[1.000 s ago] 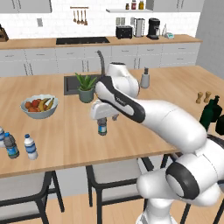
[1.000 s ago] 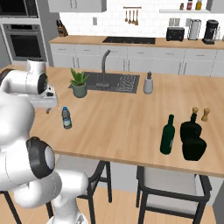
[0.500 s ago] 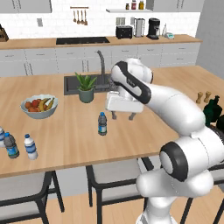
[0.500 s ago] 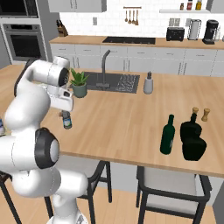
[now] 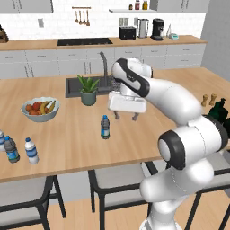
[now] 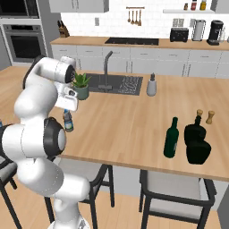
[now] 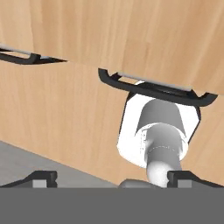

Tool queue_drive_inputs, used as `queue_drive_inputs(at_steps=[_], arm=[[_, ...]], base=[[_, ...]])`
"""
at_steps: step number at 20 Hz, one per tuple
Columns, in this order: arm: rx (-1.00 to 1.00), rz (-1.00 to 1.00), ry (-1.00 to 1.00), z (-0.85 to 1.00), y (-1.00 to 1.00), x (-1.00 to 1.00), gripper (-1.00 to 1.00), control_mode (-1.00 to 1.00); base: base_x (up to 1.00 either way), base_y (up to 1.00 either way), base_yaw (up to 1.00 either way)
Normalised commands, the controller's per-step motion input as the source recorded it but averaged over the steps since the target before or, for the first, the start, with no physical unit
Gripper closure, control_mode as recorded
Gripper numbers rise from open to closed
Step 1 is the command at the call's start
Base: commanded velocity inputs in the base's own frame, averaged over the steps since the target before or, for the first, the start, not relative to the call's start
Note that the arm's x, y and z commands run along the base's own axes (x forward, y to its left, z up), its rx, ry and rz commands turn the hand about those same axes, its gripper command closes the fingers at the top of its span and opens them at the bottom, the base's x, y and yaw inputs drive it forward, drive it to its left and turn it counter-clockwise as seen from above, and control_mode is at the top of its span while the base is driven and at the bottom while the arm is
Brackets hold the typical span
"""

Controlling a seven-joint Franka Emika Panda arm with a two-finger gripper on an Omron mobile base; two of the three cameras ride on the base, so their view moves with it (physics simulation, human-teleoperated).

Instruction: Move the plastic bottles in the middle to the plastics group, and the glass bottles in the middle to the glass group.

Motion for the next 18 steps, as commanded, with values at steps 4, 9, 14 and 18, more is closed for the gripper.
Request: queue_drive_inputs(at_steps=[4,9,14,18], arm=[[-0.13,0.02,-0.22,-0.26,0.29,0.05,-1.00,-1.00],[-0.06,0.00,-0.23,-0.23,0.23,0.17,-1.00,-1.00],[-0.02,0.00,-0.06,-0.11,0.04,0.52,-1.00,-1.00],[-0.05,0.00,-0.01,-0.07,0.01,0.47,-1.00,-1.00]], base=[[0.00,0.00,0.00],[0.00,0.00,0.00],[0.00,0.00,0.00],[0.00,0.00,0.00]])
